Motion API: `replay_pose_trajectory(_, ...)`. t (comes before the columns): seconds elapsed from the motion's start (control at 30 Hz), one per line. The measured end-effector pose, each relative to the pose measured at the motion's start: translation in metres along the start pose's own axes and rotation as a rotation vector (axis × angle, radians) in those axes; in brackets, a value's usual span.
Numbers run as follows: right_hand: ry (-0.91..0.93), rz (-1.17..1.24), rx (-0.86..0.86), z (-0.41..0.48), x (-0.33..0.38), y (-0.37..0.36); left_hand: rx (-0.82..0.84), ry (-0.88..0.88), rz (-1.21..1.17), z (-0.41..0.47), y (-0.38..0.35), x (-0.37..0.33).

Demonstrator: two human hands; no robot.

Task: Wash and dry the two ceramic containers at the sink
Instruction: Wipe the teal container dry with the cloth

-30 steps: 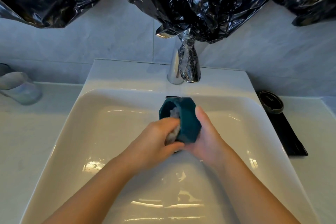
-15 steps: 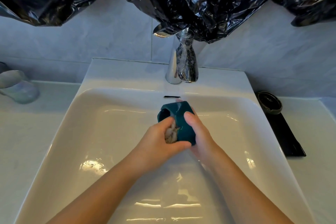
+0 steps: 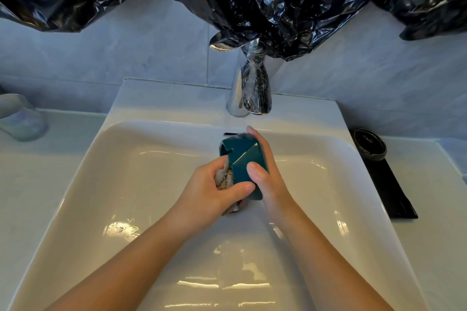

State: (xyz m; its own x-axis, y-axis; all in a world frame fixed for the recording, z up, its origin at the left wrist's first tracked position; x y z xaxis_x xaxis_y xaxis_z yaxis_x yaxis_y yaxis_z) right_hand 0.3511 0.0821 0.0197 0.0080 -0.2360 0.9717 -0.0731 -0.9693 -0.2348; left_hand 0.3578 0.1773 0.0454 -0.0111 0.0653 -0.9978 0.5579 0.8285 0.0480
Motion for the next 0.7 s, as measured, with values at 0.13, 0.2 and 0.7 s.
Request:
replay_pose_trajectory(0.13,-0.207,0.204,0.075,-0.005,-0.016,-0.004,0.045,-0.249,0.516,-0.002,-0.007,-0.015)
replay_pose_trajectory(0.2,-0.177,0.203,0.037,-0.004,-0.016,-0.001,0.049,-0.167,0.415,0.000,-0.008,-0.009)
replay_pose_trajectory(0.7,0.127,-0.047,0.006,-0.004,0.019,0.003,0.137,0.129,-0.565,-0.005,-0.016,0.005)
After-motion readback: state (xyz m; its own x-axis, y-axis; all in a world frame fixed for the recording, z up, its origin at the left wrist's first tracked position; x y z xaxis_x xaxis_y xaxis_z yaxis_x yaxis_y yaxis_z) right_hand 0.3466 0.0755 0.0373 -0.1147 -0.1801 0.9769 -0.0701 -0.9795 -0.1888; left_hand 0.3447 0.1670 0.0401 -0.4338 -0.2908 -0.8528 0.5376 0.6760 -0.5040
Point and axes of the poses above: each hand's wrist, its own z-axis towards the middle knuckle, its own y-axis out of the back of the hand, x = y × z, the point moved 10 cm from there along z, towards the middle knuckle, and after that the axes turned 5 degrees about z, right-handed, at the moved point
